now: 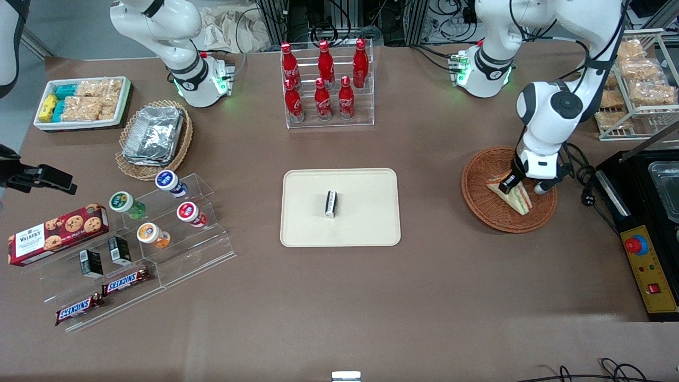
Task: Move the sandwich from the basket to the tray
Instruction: 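Lift the sandwich out of the basket with the left gripper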
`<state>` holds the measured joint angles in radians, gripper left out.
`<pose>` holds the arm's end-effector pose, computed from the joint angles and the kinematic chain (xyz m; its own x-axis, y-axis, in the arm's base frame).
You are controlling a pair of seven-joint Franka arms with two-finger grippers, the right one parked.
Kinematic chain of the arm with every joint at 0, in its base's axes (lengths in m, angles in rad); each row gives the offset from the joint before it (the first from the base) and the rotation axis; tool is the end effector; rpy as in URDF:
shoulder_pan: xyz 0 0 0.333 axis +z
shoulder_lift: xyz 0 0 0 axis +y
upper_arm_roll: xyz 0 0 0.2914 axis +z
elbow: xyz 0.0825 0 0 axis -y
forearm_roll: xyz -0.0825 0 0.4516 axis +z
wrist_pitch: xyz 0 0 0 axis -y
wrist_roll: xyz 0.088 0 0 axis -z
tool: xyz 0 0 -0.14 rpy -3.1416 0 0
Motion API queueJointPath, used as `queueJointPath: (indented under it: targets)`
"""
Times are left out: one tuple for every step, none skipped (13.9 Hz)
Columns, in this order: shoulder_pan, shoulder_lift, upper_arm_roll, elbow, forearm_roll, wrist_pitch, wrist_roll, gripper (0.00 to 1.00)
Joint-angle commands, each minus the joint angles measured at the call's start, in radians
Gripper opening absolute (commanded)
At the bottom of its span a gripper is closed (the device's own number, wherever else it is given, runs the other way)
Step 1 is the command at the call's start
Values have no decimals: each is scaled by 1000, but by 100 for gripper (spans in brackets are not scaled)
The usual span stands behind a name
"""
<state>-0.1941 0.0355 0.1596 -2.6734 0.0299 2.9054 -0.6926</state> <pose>0.4705 -0.0167 0.1260 0.7925 0.5879 0.1619 0.5774 -0.8089 0.1107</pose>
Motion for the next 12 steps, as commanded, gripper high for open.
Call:
queueJointPath:
  targets:
    - [1,-109,6,107,19,-249,74,0]
    - [2,-138,6,163,19,-349,135,0]
    - [1,-161,15,215,16,-432,198,0]
    - [1,-175,20,281,16,-515,252,0]
    - [-1,-175,18,361,16,-622,308,0]
    - [-4,-164,17,473,15,-759,382,0]
    - [-10,-137,11,598,2,-894,433,0]
    - [-16,-106,3,713,1,-1007,450,0]
    - [-33,-79,-18,804,1,-1085,453,0]
    - [-42,-53,-34,875,2,-1135,459,0]
    - [-63,-27,-57,927,2,-1158,478,0]
    - [-91,-8,-90,972,2,-1167,493,0]
